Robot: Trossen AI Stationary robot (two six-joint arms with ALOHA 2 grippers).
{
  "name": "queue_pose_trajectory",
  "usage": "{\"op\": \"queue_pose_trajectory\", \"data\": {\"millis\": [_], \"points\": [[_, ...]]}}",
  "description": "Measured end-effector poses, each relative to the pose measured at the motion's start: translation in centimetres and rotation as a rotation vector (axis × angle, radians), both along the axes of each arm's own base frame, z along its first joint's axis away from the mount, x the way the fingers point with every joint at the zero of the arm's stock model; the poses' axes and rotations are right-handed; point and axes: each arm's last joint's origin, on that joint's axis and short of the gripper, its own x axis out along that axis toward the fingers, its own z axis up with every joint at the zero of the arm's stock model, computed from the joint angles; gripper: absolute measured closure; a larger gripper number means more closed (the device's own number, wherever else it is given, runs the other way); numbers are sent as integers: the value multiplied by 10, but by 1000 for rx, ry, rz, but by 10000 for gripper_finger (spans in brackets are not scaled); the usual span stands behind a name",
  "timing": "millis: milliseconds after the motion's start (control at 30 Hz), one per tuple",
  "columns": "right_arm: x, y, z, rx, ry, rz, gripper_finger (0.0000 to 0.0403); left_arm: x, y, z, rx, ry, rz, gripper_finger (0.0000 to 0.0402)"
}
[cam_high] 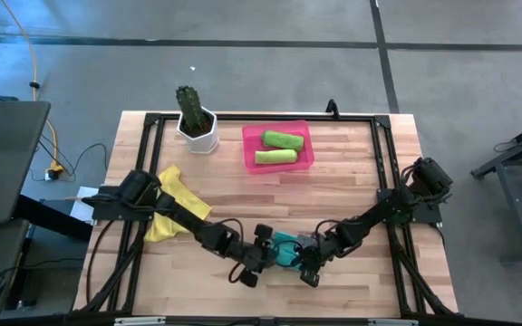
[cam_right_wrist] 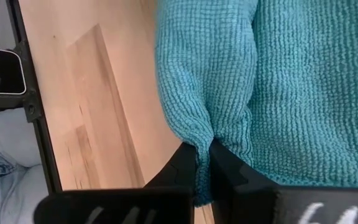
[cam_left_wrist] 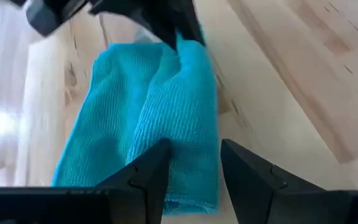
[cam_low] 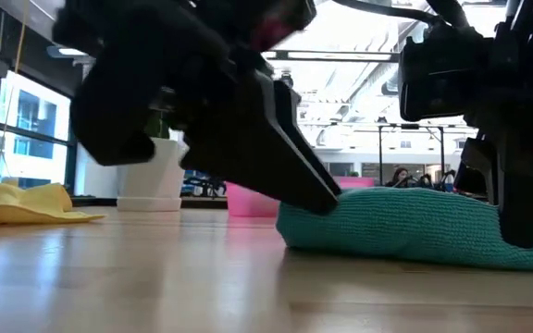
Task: Roll microfiber towels into tight, uniform cylinder then place into a basket
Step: Roll the blue microfiber cloth
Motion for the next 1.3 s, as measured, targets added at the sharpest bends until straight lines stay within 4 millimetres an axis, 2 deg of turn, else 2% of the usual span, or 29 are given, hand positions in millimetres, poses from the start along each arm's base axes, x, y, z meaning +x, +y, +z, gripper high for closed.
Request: {"op": "queue_pose_trajectory", "data": {"millis": [133, 400, 500, 600, 700, 900, 1000, 1300], "points": [[0, 1, 0, 6, -6, -1, 402, 2, 5, -12, -60, 40, 20, 265], [1, 2, 1, 16, -16, 2, 402, 8, 17, -27, -66, 61, 50, 265], [1, 3, 1, 15, -20, 9, 402, 9, 20, -29, -101, 65, 126, 267], [0, 4, 1, 2, -30, 33, 402, 9, 25, -31, -282, 118, 192, 281], [-1, 5, 1, -46, -63, 89, 402, 8, 24, -31, -496, 203, 198, 315], [5, 2, 5, -166, -169, 203, 399, 0, 0, -32, -759, 324, 205, 392], [4, 1, 3, -259, -202, 294, 373, 0, -3, -31, -825, 345, 215, 389], [3, 0, 4, -430, -264, 572, 238, 3, 6, -29, -948, 399, 267, 398]]}}
